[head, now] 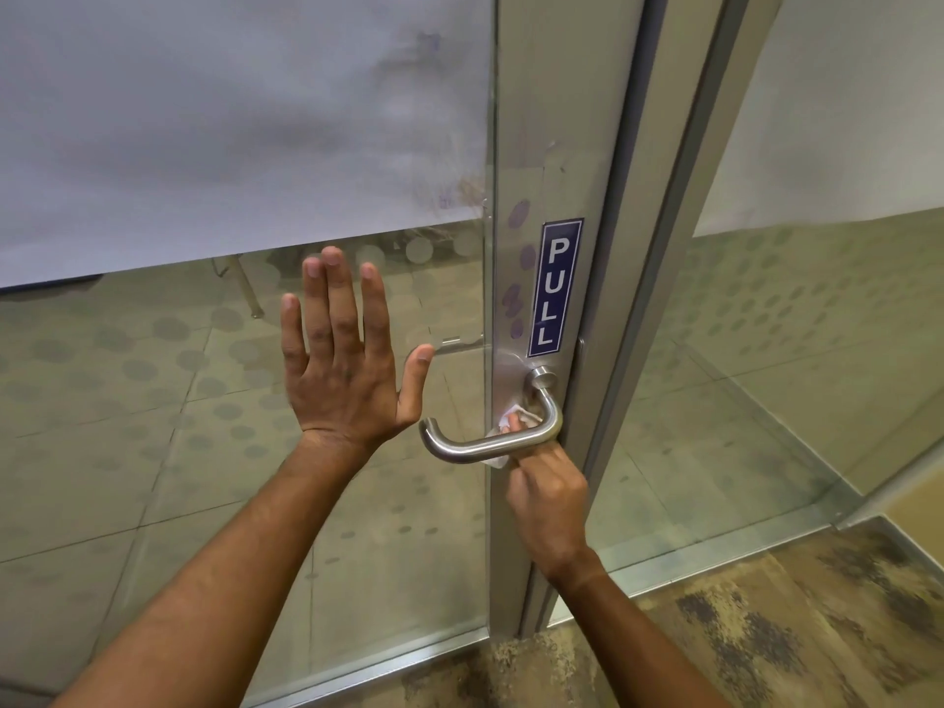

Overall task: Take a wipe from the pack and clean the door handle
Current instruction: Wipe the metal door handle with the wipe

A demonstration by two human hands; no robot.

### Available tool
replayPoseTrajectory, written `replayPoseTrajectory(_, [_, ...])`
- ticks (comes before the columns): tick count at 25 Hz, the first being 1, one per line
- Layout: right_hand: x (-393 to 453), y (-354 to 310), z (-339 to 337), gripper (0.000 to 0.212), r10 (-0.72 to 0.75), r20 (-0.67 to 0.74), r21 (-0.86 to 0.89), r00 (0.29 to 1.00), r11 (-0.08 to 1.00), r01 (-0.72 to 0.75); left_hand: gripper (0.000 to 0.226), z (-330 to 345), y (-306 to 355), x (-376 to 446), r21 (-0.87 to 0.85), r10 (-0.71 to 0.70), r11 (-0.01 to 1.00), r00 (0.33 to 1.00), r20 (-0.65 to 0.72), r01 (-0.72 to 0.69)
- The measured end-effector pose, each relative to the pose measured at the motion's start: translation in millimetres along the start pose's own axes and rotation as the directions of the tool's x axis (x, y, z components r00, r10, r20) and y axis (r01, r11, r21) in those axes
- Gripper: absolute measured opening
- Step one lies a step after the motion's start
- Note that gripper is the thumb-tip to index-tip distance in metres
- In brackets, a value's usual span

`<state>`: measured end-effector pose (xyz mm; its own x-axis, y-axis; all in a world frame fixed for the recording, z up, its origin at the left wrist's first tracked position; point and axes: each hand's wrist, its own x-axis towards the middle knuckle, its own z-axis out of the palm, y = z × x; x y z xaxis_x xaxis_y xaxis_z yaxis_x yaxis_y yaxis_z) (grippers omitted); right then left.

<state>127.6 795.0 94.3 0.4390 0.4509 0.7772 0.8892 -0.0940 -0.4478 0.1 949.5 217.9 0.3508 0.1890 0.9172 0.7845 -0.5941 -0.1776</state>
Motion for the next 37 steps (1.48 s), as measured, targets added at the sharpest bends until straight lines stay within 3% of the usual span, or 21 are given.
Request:
replayPoseTrajectory(6, [16.3, 6.3, -23.2, 0.022, 0.371, -0.102, 0.256, 0.923, 0.906, -0.336, 0.082, 0.7, 0.0, -1.0, 0.009, -0.001, 1.0, 1.0, -0.002, 0.001])
replayPoseTrajectory(13, [53.6, 2.1, -27.7, 0.013, 0.501, -0.189, 0.389, 0.845, 0.828, -0.404, 0.087, 2.7, -1.5, -1.3, 0.006, 0.01, 1.0, 1.0, -0.01, -0.01])
replayPoseTrajectory(16, [60.1, 5.1, -26.3, 0.019, 0.38, -0.159, 0.361, 0.911, 0.881, -0.305, 0.089, 3.4, -1.2, -2.2, -0.007, 0.018, 1.0, 1.0, -0.016, -0.019])
replayPoseTrajectory(20, [45.3, 18.5, -26.3, 0.039, 0.122, -0.06, 0.192, 0.991, 0.976, -0.108, 0.088, 3.4, -0.6, -1.8, 0.0, 0.012, 1.0, 1.0, -0.007, -0.012])
replayPoseTrajectory(23, [24.8, 22.8, -22.9, 0.044, 0.153, 0.006, 0.148, 0.988, 0.977, -0.152, 0.084, 2.7, -0.3, -1.3, 0.002, 0.003, 1.0, 1.0, -0.003, -0.003])
replayPoseTrajectory(27, [31.6, 17.9, -16.5, 0.034, 0.301, -0.061, 0.313, 0.952, 0.911, -0.268, 0.082, 1.3, -0.5, -0.6, 0.004, 0.002, 1.0, 1.0, 0.0, -0.002])
replayPoseTrajectory(32, [58.4, 15.1, -24.4, 0.031, 0.175, -0.183, 0.312, 0.967, 0.943, -0.111, 0.082, 1.5, 0.1, -0.8, 0.006, 0.0, 1.0, 1.0, -0.004, 0.0])
replayPoseTrajectory(35, [53.7, 12.6, -24.5, 0.04, 0.088, -0.139, 0.176, 0.986, 0.982, -0.063, 0.082, 1.9, 0.2, -0.2, 0.002, -0.001, 1.0, 1.0, -0.008, 0.001])
replayPoseTrajectory(37, [42.2, 10.6, -19.2, 0.045, 0.132, -0.11, 0.149, 0.985, 0.982, -0.115, 0.083, 2.3, 0.6, -0.2, 0.003, -0.004, 1.0, 1.0, -0.007, 0.004])
